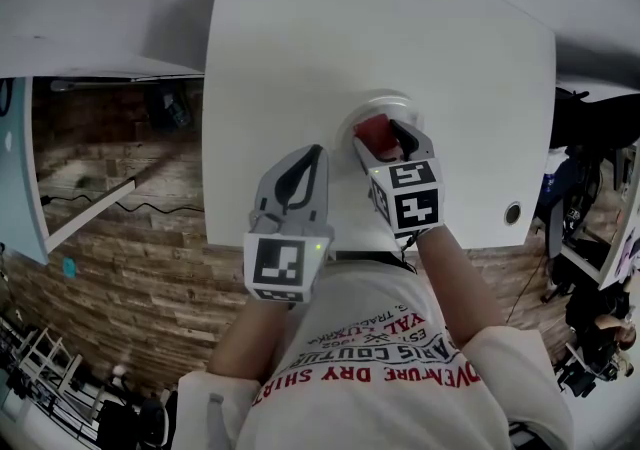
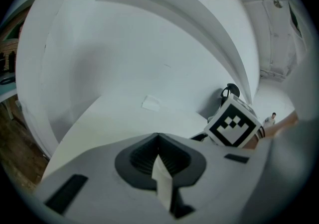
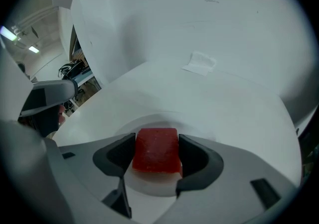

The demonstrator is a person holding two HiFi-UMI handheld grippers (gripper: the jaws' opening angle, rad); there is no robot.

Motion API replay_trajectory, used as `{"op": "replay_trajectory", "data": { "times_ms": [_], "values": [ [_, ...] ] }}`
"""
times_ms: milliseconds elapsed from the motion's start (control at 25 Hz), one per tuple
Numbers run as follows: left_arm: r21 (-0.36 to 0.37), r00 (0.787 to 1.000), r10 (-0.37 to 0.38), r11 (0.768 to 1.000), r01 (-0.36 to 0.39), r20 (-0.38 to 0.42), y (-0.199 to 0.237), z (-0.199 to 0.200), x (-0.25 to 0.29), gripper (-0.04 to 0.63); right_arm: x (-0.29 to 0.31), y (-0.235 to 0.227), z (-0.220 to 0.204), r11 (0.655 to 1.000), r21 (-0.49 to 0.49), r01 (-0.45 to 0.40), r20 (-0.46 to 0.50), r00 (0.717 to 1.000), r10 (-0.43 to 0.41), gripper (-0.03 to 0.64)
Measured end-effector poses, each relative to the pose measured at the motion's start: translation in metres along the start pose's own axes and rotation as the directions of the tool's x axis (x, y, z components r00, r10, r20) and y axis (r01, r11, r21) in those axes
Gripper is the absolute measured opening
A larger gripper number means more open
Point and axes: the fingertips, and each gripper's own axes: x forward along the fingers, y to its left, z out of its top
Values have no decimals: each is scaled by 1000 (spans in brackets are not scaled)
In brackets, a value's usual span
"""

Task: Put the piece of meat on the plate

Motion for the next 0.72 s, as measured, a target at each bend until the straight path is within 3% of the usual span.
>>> {"op": "replay_trajectory", "data": {
  "times_ms": [440, 560, 720],
  "values": [
    [-2, 1000, 6, 1000, -6, 0, -2, 3, -1, 5, 3, 2, 3, 998, -58, -19, -16, 1000, 19, 282],
    [11, 1000, 5, 1000, -5, 15, -6, 11, -3, 5, -5, 6, 16, 997, -72, -31, 68, 997, 36, 298],
    [36, 999, -2, 999, 0, 34, -15, 24, -7, 5, -34, 3, 42, 998, -4, -61, 226, 972, 60, 298]
  ]
}}
